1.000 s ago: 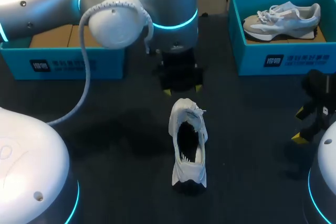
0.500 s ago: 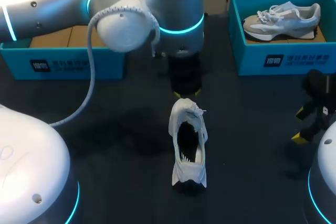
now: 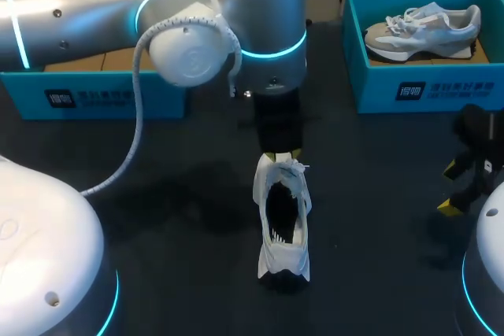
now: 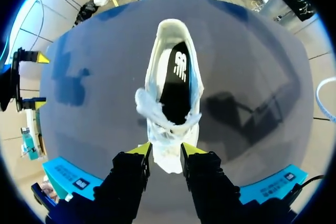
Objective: Take the shoe out of the shoebox, open the shoe tongue, remove and reinsert the insole, then place the shoe into the shoebox
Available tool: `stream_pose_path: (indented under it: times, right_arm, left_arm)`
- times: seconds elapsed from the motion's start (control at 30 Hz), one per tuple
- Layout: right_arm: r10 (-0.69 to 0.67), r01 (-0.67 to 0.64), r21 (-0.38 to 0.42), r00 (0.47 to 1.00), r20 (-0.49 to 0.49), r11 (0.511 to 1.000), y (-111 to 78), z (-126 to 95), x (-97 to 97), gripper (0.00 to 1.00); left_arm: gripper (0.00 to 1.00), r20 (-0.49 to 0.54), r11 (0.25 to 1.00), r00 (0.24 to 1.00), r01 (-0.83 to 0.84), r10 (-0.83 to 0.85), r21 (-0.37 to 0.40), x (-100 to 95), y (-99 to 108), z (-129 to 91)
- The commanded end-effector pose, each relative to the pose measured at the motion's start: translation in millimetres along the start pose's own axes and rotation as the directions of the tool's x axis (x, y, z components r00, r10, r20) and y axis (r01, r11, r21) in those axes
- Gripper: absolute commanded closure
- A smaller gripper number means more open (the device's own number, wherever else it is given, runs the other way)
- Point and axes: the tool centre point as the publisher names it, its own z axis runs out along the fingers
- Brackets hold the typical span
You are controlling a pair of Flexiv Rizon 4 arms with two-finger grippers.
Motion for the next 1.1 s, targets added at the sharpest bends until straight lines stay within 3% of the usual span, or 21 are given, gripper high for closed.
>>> stream_pose_path:
  times: [0.03,0.43,0.63,0.8,0.97,1.1]
  right_arm:
    - [0.001,-0.001,0.002,1.0,0.002,1.0,0.1,1,0.6,0.0]
    - [0.001,-0.001,0.002,1.0,0.002,1.0,0.1,1,0.6,0.0]
    - [0.001,-0.001,0.002,1.0,0.002,1.0,0.1,1,0.6,0.0]
    - [0.001,-0.001,0.002,1.0,0.002,1.0,0.1,1,0.6,0.0]
    - [0.001,-0.001,0.002,1.0,0.002,1.0,0.1,1,0.6,0.0]
    - [0.001,-0.001,0.002,1.0,0.002,1.0,0.1,1,0.6,0.0]
  left_arm:
    - [0.67,0.001,0.999,1.0,-0.011,0.011,0.035,1.9,-5,3]
    - [0.65,-0.017,0.992,0.999,-0.037,0.039,0.122,13.5,-40,15]
    - [0.67,-0.028,0.991,0.998,-0.049,0.053,0.125,16.6,-54,20]
    - [0.66,-0.034,0.991,0.998,-0.055,0.059,0.123,15.1,-55,17]
    - [0.66,0.006,0.995,0.999,-0.043,0.043,0.085,9.1,-42,-6]
    - [0.68,0.005,0.996,0.999,-0.035,0.034,0.081,0.4,-33,-9]
